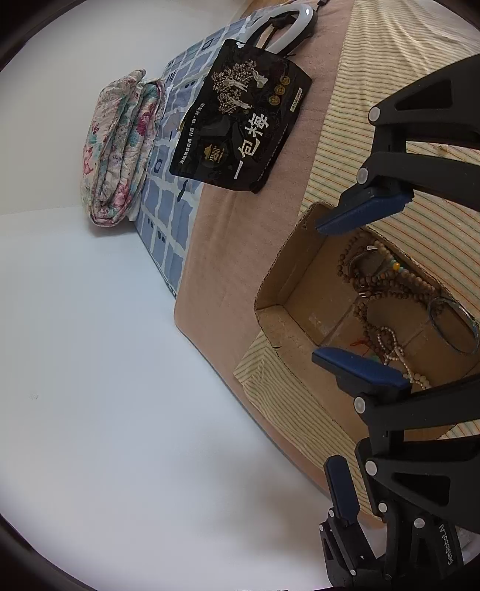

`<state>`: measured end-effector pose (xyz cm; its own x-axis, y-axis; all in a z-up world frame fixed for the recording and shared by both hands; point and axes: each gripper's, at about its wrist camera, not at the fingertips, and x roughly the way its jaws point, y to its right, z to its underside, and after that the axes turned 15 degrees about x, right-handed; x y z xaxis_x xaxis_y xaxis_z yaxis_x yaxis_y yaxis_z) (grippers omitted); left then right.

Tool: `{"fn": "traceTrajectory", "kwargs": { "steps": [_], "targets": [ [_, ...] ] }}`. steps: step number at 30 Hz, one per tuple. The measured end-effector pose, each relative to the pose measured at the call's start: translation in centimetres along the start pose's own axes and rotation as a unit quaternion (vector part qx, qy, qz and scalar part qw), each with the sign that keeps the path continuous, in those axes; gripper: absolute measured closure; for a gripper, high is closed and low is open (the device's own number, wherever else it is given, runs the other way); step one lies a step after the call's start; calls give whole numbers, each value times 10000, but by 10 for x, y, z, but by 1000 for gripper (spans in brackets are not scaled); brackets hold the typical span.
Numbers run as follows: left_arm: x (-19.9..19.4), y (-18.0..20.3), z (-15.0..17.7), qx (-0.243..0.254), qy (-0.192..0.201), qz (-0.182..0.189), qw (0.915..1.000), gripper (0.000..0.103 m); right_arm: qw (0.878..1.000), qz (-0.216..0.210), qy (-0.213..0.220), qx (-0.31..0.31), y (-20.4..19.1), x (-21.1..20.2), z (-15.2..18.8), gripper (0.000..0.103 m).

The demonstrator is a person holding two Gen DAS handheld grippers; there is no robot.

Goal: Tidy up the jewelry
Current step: 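Open the left tool inside the box while the right tool releases the bead strand there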

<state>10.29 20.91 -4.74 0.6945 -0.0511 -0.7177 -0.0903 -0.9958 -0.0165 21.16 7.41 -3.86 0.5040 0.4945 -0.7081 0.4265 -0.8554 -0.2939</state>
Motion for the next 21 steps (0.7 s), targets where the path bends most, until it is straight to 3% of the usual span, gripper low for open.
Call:
{"fn": "traceTrajectory", "kwargs": {
  "steps": [21],
  "targets": [
    [-9, 43, -19, 300, 314, 66, 9990, 69, 9988, 204, 414, 179, 34, -56, -2, 25]
  ]
}}
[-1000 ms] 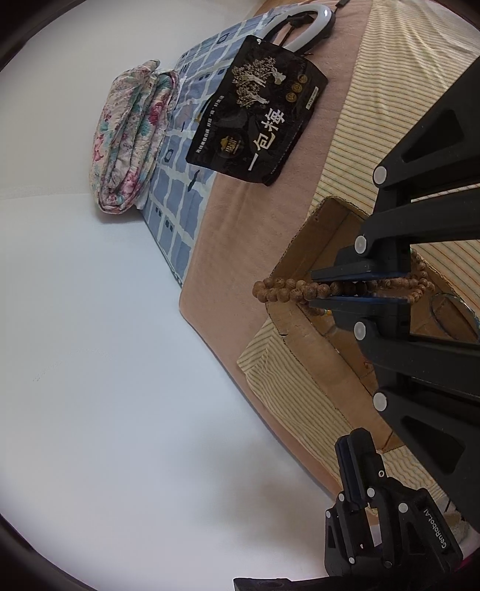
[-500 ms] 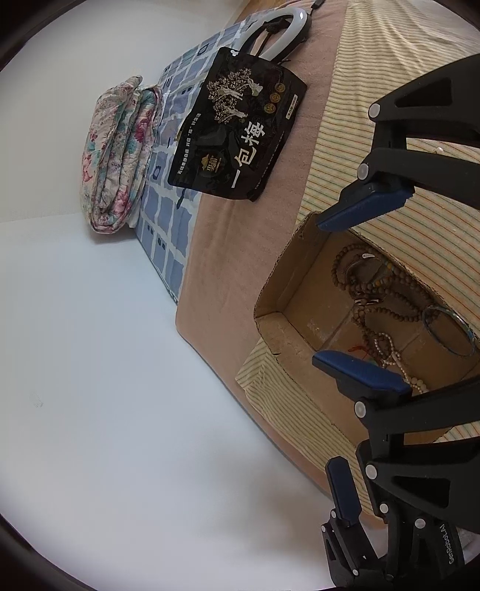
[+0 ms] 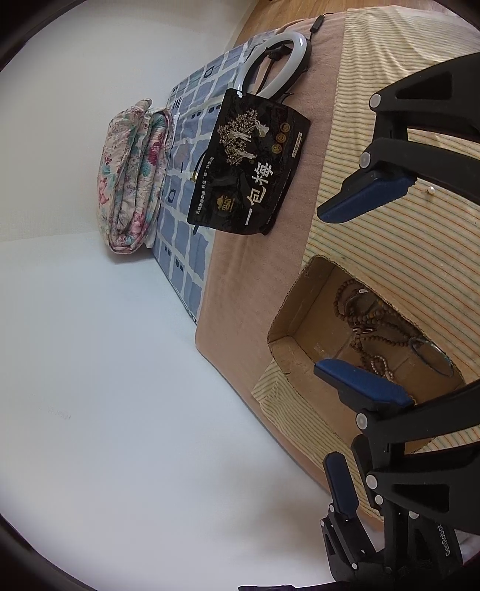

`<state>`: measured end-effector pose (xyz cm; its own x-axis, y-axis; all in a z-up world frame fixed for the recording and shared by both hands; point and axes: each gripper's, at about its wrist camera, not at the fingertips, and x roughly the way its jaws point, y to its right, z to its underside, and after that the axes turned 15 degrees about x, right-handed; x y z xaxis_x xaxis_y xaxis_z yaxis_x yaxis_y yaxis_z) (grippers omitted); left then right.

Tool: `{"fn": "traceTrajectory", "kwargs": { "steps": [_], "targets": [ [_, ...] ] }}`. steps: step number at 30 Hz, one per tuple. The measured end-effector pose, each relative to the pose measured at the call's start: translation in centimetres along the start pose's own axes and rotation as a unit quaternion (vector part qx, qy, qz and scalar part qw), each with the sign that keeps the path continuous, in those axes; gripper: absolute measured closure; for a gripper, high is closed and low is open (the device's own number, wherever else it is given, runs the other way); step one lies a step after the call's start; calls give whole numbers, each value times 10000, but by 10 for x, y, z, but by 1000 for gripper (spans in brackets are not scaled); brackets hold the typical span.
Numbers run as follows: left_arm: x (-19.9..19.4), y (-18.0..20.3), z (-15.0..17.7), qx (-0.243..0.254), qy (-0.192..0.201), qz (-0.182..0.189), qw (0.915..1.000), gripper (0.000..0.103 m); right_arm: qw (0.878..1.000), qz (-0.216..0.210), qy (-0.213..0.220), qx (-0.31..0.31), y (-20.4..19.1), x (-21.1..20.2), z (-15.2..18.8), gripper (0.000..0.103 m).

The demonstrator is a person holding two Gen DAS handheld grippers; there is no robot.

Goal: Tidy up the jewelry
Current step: 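Open the left tool inside the box while the right tool releases the bead strand there, then move the left tool to a small loose pearl while the right tool approaches the other pearl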

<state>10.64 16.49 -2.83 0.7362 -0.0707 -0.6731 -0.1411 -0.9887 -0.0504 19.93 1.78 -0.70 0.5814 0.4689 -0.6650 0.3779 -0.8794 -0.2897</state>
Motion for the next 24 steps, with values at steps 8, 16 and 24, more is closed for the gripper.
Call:
{"fn": "traceTrajectory", "kwargs": {
  "steps": [8, 16, 24],
  "targets": [
    [5, 29, -11, 166, 48, 159, 9997, 69, 9998, 141, 111, 119, 32, -22, 0, 25],
    [16, 62, -22, 313, 35, 352, 9989, 69, 9986, 398, 200, 301, 76, -45, 4, 25],
    [32, 95, -31, 446, -17, 559, 9974, 69, 9963, 671, 251, 479, 121, -66, 9, 25]
  ]
}}
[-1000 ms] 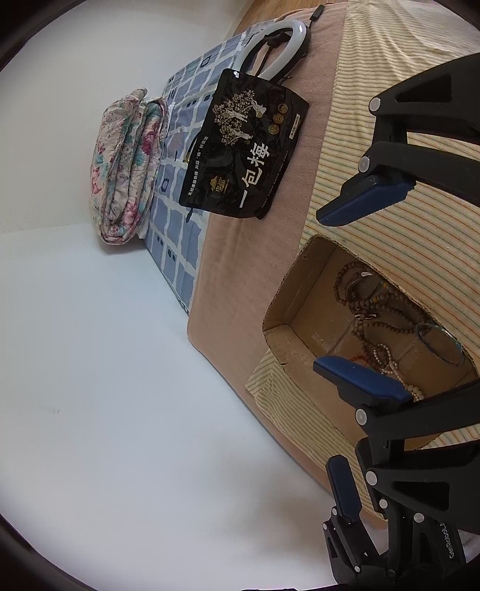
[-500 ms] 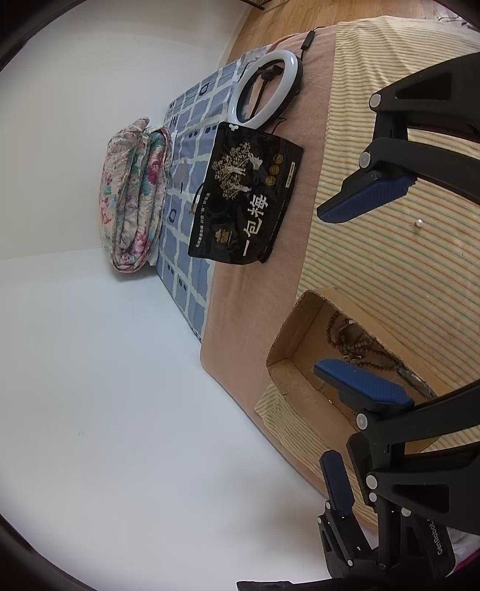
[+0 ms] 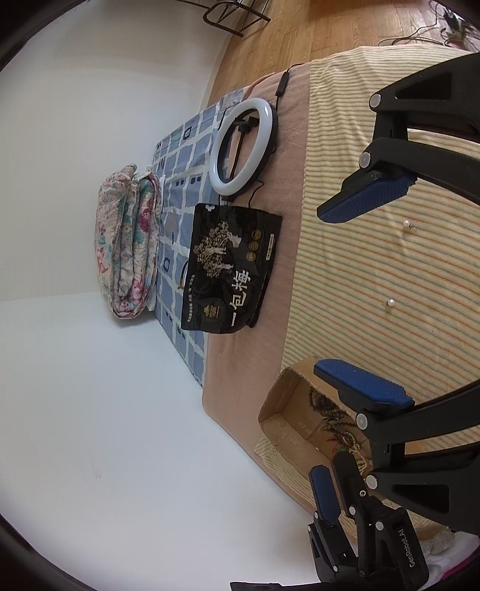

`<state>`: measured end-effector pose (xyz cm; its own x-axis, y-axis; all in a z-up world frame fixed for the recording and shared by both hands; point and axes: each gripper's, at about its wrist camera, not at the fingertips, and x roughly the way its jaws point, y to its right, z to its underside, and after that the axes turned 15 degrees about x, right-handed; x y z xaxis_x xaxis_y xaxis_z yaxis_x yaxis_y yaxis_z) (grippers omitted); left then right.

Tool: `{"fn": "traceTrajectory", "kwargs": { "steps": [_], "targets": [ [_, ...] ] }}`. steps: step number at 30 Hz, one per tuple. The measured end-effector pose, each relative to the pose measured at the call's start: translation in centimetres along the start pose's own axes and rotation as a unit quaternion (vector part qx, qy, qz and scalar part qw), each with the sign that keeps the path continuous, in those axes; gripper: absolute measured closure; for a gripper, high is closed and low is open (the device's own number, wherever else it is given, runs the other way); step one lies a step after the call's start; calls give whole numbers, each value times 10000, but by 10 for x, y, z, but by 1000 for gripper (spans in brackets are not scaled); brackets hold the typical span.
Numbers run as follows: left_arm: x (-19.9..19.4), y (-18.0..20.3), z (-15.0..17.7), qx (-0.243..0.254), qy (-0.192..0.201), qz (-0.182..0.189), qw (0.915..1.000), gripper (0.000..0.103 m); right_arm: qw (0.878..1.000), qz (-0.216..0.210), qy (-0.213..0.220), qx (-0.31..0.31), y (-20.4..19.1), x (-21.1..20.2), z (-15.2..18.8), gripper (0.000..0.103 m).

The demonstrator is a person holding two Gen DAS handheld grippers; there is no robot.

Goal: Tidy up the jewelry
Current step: 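Move the left tool to a small loose pearl while the right tool approaches the other pearl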

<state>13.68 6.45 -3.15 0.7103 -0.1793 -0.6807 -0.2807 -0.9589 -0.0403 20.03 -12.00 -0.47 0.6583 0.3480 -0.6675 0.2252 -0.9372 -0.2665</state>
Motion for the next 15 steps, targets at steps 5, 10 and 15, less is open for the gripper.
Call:
{"fn": "traceTrajectory", "kwargs": {
  "steps": [5, 10, 15],
  "targets": [
    [19, 14, -4, 61, -130, 159, 9998, 69, 9998, 137, -41, 111, 26, -1, 4, 25],
    [38, 24, -7, -18, -238, 327, 9992, 69, 9991, 272, -113, 316, 55, 5, 10, 25],
    [55, 34, -6, -36, -369, 448, 9983, 69, 9979, 363, -194, 502, 80, 15, 19, 25]
  ]
}}
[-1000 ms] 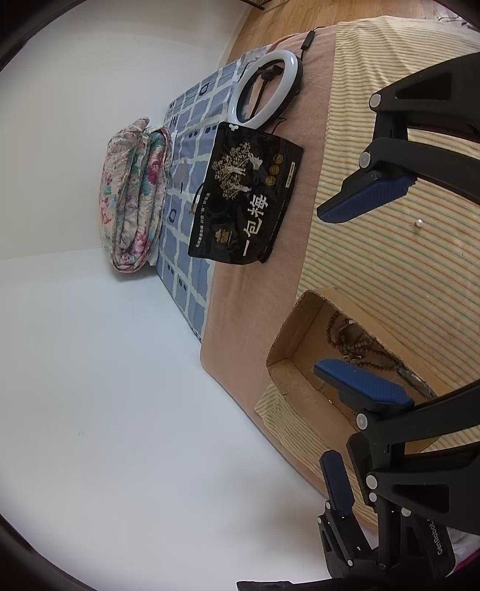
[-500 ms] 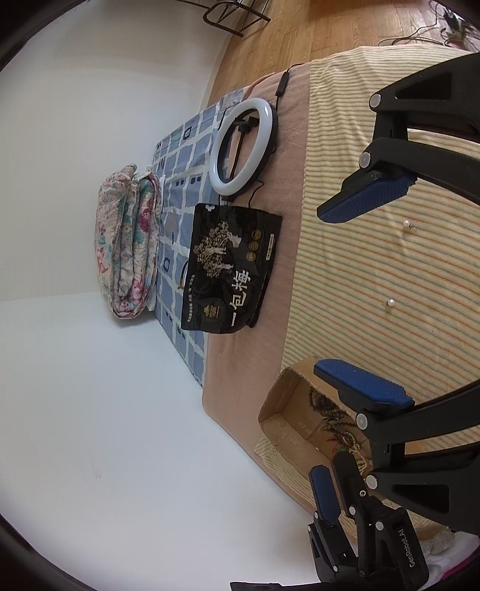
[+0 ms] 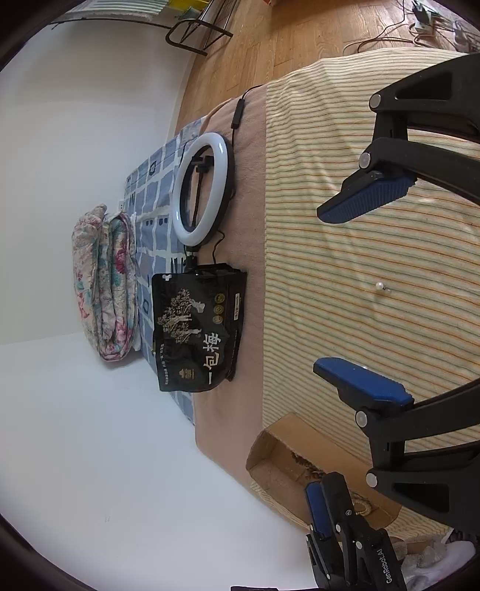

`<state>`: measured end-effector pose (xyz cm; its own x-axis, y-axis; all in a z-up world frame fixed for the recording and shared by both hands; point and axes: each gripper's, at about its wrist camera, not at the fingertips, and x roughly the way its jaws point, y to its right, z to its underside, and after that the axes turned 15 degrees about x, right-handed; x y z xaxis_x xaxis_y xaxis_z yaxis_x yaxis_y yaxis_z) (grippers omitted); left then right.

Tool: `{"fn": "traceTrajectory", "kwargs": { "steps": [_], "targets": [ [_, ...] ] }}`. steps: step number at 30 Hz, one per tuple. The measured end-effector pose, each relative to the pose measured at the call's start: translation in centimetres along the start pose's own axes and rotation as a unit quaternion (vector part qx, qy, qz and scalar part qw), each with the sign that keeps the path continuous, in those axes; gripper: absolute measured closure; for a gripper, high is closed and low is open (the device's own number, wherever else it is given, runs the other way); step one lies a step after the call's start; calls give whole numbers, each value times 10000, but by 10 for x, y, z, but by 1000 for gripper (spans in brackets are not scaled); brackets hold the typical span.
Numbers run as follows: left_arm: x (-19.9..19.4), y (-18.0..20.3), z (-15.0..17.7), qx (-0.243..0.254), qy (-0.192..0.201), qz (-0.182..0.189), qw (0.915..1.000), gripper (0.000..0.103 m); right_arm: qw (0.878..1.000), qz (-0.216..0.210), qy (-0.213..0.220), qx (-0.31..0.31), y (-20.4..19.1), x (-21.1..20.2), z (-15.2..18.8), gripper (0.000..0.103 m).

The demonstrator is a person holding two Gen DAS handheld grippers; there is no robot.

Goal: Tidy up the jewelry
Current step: 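Move the left tool to a small loose pearl while the right tool approaches the other pearl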

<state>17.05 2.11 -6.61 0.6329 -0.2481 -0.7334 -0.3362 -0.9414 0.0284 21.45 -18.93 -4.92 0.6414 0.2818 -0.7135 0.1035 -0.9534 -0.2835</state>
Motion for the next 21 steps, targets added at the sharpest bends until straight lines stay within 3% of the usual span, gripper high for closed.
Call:
{"fn": "traceTrajectory", "kwargs": {
  "steps": [5, 10, 21],
  "targets": [
    [23, 7, 4, 216, -136, -52, 9997, 69, 9998, 121, -132, -103, 11, 16, 11, 29],
    [48, 7, 8, 111, -157, 24, 9998, 69, 9994, 169, -180, -227, 18, 33, 21, 31],
    [92, 22, 23, 310, -188, -11, 9993, 69, 9978, 135, -451, -461, 24, 71, 44, 43]
  ]
}}
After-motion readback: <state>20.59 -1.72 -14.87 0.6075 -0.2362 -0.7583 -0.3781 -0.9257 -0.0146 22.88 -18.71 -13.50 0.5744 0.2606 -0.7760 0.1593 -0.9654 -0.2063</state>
